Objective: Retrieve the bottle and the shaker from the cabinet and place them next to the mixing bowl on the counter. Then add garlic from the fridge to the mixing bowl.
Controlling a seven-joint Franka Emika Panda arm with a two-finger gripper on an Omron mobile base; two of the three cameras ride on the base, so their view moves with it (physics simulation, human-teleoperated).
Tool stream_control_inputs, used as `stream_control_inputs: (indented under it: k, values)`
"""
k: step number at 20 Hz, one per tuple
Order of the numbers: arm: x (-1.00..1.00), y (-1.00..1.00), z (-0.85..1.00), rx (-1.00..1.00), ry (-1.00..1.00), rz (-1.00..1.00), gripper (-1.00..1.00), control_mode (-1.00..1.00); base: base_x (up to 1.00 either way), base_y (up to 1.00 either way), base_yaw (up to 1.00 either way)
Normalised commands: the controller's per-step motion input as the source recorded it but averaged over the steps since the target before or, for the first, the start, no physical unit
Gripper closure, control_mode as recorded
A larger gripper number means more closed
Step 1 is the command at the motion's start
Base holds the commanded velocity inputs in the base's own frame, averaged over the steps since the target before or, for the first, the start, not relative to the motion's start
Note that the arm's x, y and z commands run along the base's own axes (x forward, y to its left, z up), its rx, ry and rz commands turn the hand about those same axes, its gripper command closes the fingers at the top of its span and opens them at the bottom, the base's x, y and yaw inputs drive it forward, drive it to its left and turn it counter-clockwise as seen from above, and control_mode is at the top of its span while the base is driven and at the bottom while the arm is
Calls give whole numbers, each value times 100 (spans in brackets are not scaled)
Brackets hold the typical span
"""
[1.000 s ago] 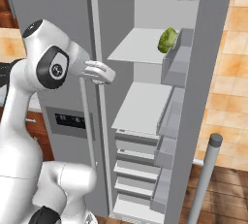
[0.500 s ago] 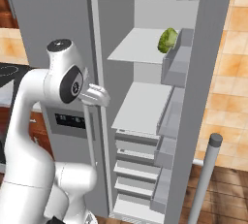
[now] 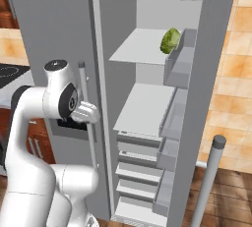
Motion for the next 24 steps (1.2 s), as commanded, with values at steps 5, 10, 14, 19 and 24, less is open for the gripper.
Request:
stream_control_inputs:
  k: [5,10,14,19,24]
  values:
    - [0,7,-6,0,0,0,100,-100,0,0,0]
    - [-4,15,-1,0,0,1,100,100,-10,26,5]
    - [0,0,0,0,0,0,100,100,-18,94,29]
    - [0,0,0,0,0,0,100,100,-4,100,59]
    - [0,0,0,0,0,0,100,100,0,98,80]
